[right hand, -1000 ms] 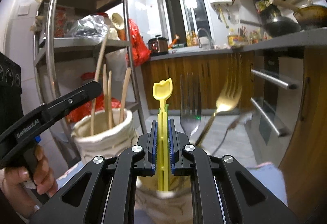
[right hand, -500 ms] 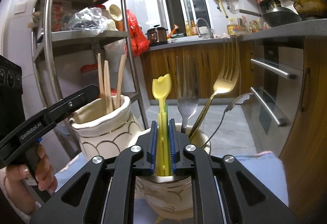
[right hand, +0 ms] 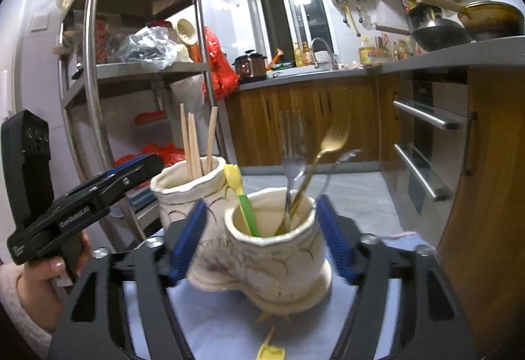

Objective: Organize utensils
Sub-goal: 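Open the left tool over the large cup while the right tool drops the yellow utensil into the small cup, then withdraw both open tools from the holder toward the remaining utensils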

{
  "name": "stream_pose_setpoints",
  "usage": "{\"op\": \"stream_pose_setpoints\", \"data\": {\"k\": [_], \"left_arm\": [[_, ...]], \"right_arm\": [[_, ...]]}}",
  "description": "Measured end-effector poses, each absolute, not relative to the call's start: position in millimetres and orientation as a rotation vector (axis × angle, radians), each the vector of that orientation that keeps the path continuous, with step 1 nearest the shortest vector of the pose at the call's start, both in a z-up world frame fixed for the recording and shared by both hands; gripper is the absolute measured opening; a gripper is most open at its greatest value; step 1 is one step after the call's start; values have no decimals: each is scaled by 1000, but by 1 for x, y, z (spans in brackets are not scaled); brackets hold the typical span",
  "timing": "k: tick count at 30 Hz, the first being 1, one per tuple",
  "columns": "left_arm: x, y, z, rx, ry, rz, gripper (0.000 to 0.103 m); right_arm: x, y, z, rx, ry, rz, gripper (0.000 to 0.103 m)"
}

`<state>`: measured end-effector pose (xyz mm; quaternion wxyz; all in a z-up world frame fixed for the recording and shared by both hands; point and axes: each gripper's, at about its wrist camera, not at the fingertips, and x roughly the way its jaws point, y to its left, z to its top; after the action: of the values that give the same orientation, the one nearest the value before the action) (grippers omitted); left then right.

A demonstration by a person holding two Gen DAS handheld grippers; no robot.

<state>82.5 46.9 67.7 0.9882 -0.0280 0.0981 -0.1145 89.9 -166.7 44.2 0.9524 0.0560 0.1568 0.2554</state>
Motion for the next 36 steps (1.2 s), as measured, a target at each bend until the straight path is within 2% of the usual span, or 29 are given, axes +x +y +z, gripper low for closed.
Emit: {"op": "stream_pose_setpoints", "data": {"k": [5,22,36], "left_arm": [[60,47,73,-40,187,-170,97],[1,30,43,7,372,-132,98],[9,5,-6,64,634,-143,98]], "right_arm": [[70,-185,43,147,330,489,97],[24,-218,13,113,485,385,98],[22,-192,-26,-55,709,415,98]]}}
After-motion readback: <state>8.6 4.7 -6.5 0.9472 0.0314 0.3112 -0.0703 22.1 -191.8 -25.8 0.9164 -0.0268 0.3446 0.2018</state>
